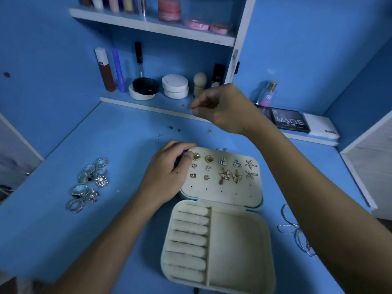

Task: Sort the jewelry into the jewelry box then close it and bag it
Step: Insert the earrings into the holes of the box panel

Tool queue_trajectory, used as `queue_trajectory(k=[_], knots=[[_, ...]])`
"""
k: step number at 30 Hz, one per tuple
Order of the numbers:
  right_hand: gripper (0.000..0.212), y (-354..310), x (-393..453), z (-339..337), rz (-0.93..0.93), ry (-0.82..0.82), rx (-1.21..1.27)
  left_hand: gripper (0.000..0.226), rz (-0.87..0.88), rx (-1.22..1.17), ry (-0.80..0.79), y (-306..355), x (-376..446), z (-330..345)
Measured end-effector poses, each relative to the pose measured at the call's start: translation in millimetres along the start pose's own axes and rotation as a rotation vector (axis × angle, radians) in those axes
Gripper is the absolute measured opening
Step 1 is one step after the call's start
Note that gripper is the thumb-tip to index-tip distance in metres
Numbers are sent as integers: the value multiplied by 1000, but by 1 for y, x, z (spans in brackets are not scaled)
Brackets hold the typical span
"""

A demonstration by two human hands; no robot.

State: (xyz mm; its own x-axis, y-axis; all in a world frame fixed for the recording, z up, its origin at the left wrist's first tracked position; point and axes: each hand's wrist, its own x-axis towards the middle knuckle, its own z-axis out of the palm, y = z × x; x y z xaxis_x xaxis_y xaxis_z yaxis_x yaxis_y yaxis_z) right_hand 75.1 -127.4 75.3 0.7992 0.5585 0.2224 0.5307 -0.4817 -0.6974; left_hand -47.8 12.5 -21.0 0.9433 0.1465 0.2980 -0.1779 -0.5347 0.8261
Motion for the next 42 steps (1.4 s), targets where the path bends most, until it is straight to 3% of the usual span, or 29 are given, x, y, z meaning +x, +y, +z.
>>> queue_trajectory(k=[8, 20, 28, 34, 42], knots=[[15, 6, -59, -35, 97, 175, 59, 25, 36, -76, 49, 4, -4, -4], [12, 28, -150, -23, 273, 507, 208, 37, -24, -206, 74, 15, -4, -3], [12, 28, -184, -3, 298, 536, 341, 20, 14, -40, -36, 22, 4, -3], [11, 33, -192, 7, 272, 524, 373, 52, 49, 196, -84, 37, 6, -3], [16, 32, -195, 10, 178, 489, 267, 70, 55, 452, -151, 53, 11, 6]])
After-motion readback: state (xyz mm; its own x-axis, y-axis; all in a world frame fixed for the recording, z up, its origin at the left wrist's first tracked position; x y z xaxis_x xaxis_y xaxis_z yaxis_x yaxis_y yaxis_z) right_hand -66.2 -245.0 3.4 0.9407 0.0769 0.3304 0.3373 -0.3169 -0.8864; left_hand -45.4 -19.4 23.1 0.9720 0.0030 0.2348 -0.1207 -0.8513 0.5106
